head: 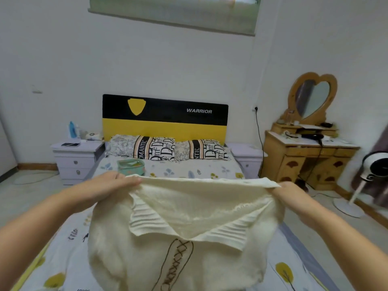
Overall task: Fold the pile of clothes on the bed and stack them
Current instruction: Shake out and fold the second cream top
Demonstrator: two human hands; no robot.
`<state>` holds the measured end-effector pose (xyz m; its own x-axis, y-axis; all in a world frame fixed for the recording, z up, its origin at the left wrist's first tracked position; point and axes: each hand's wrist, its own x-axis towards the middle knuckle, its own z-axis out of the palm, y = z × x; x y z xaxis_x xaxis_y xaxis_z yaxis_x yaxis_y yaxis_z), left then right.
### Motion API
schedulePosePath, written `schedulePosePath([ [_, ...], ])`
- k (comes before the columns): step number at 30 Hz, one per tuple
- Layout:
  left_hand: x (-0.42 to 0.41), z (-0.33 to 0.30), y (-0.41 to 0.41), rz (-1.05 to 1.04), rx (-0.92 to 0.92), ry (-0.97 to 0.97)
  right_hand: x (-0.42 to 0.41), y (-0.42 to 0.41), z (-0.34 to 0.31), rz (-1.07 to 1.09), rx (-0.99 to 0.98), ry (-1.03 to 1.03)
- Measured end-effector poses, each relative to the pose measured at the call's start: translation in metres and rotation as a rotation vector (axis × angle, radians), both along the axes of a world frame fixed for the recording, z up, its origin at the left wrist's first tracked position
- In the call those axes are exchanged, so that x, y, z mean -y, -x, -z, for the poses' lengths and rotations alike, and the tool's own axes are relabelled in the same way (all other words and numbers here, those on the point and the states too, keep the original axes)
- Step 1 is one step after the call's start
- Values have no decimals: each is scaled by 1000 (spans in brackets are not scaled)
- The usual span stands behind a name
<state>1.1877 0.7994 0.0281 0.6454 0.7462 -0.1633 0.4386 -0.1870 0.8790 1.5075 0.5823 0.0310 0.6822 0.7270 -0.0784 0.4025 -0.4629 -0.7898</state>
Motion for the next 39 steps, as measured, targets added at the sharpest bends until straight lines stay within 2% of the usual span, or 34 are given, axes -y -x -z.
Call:
schedulePosePath([
  [3,-6,-11,10,88,39,96,6,-2,24,-24,-91,38],
  [5,-17,-12,18,38,110,177,9,-1,32,-67,-104,28],
  [7,-22,-11,22,-7,153,183,15,0,38,-180,-212,30],
  [11,-30,2,25,-188,130,-29,27,-5,53,-571,-665,104],
  [13,-28,12,23,-255,106,-132,28,-9,57,-680,-759,128],
  [15,-25,22,21,-362,72,-292,29,-12,60,-682,-789,142],
  [16,-22,27,21,-405,63,-358,29,-11,61,-643,-739,159],
  [17,-17,30,21,-434,66,-409,28,-9,65,-586,-604,159],
  [20,1,41,20,-477,97,-477,18,-8,83,-305,-73,61],
  [23,15,53,19,-534,100,-504,10,-4,100,-145,170,-83],
  [29,31,83,26,-615,44,-462,1,-2,115,13,210,-231],
  [33,45,92,31,-620,96,-377,8,10,105,33,304,-205],
  [39,77,75,39,-575,85,-474,38,42,75,-14,346,-156],
])
